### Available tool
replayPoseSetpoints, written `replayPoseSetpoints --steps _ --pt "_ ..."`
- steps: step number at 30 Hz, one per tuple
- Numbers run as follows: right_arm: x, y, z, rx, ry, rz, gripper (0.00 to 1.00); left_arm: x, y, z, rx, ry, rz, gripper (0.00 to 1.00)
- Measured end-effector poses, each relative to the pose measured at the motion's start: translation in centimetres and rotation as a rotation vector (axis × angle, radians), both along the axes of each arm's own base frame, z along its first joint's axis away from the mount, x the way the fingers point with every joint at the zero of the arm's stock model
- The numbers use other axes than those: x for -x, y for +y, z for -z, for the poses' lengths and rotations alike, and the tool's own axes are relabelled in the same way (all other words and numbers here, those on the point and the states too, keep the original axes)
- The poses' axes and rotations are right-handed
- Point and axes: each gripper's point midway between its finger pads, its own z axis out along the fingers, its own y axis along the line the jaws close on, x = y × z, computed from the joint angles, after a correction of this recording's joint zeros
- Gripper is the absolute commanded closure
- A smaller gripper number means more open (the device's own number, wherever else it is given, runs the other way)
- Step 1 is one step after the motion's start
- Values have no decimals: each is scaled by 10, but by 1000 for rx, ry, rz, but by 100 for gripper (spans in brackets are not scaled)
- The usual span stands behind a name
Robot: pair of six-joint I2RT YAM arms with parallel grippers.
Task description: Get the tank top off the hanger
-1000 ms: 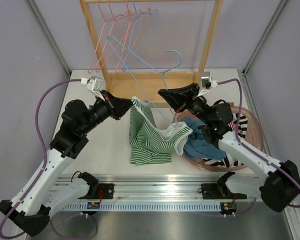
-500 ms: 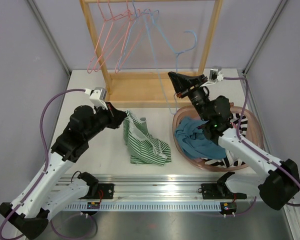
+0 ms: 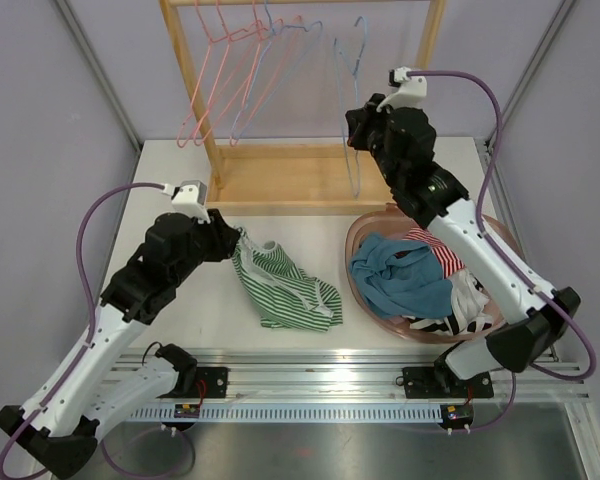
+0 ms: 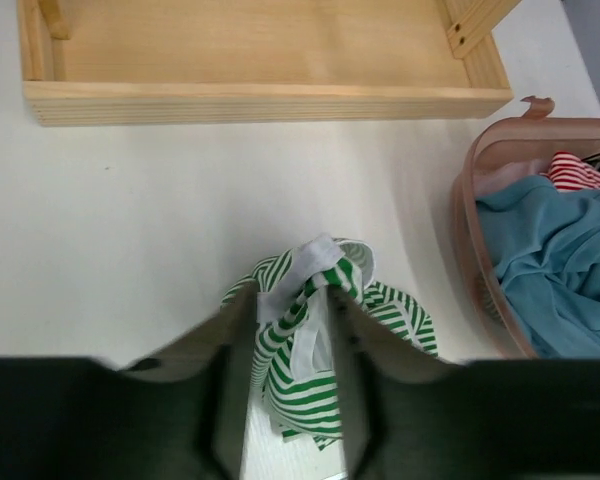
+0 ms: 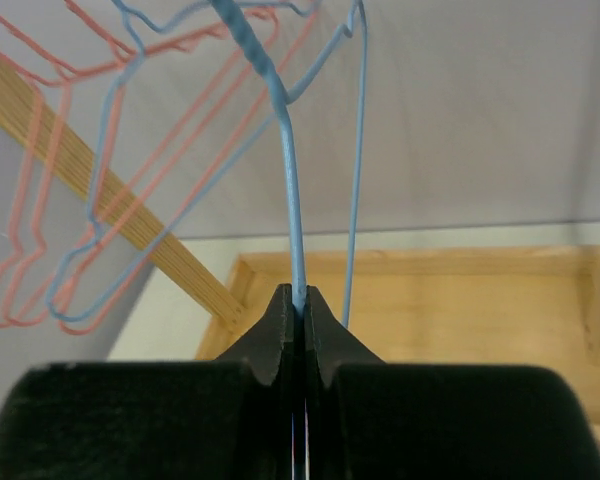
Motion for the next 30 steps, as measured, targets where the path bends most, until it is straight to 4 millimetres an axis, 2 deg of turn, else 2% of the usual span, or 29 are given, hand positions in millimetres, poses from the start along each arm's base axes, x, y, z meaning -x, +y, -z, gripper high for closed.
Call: replayPoseSetpoints --steps 1,4,5,10,15,18,23,27,30 --pt "-9 2 5 38 29 15 100 1 3 0 -10 1 -6 39" --pt "-29 9 1 99 56 45 100 5 11 -6 -33 -11 -20 20" --pt "-35 11 -3 116 56 53 100 7 13 -10 -36 -21 -25 1" --pt "-59 18 -26 172 29 88 100 12 24 -20 -57 -48 -45 1" --pt "-80 30 -46 200 -6 93 100 15 30 -13 -92 -31 -52 1" --pt "-93 37 -50 212 -27 93 100 16 30 -10 -107 -19 -50 1" --pt "-116 40 -29 232 -2 76 100 16 30 -7 -111 -14 -44 1" --pt "-134 29 -4 247 55 81 100 18 29 -4 -109 -6 -41 1" --pt "-138 23 9 260 90 83 100 15 28 1 -106 17 -50 1"
